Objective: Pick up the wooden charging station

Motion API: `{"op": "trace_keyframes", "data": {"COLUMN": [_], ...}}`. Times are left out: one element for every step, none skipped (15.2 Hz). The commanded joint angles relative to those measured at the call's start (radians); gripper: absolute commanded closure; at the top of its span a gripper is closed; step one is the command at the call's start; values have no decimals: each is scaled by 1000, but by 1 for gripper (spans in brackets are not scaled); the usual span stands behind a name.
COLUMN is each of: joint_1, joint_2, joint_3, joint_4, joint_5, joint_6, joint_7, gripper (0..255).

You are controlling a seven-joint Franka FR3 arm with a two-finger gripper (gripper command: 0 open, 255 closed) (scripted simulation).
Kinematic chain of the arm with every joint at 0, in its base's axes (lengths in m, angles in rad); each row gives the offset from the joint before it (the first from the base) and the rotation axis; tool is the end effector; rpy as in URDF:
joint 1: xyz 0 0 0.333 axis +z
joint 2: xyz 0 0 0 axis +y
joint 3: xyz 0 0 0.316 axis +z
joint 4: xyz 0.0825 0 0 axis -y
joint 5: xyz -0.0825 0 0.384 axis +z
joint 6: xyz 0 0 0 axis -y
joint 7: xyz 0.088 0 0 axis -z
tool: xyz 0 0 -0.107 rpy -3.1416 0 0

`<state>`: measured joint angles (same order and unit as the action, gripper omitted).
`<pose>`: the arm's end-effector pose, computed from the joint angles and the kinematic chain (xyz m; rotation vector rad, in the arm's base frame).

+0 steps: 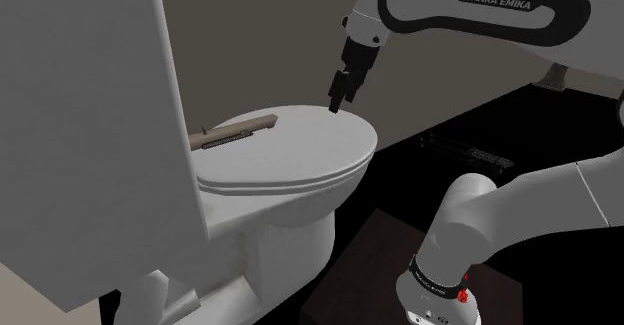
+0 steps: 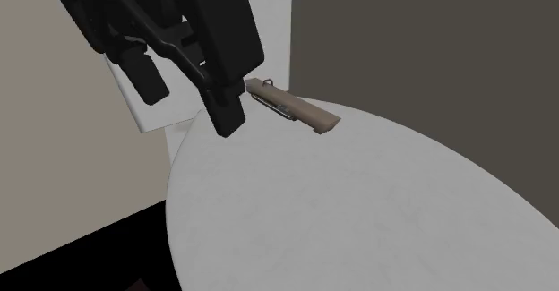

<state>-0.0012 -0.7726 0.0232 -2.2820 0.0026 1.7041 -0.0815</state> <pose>0.3237 0.0101 0.6347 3.1032 0.1528 0.3023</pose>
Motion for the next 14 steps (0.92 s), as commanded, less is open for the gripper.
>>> {"op": "trace_keyframes", "data": {"joint_1": [0, 11, 22, 33, 44, 54, 65, 75, 84, 93, 102, 111, 119, 126], "joint_2": [0, 44, 88, 131, 175, 219, 262, 306, 349, 391, 434, 476, 518, 560], "joint_3": [0, -10, -19, -28, -35, -42, -48, -52, -56, -59, -61, -62, -63, -62], "joint_4": [0, 21, 44, 68, 94, 121, 148, 177, 207, 238, 269, 302, 335, 369], "joint_5": [0, -7, -13, -18, -23, -27, -30, -33, -35, -37, -38, -40, -41, -42], "joint_6": [0, 14, 27, 39, 49, 58, 65, 72, 77, 81, 84, 85, 86, 86], "joint_7": [0, -39, -78, -116, -154, -192, -229, -267, -303, -339, -375, -411, -445, -479], "gripper": [0, 0, 0, 0, 0, 0, 0, 0, 0, 0, 0, 0, 0, 0]}}
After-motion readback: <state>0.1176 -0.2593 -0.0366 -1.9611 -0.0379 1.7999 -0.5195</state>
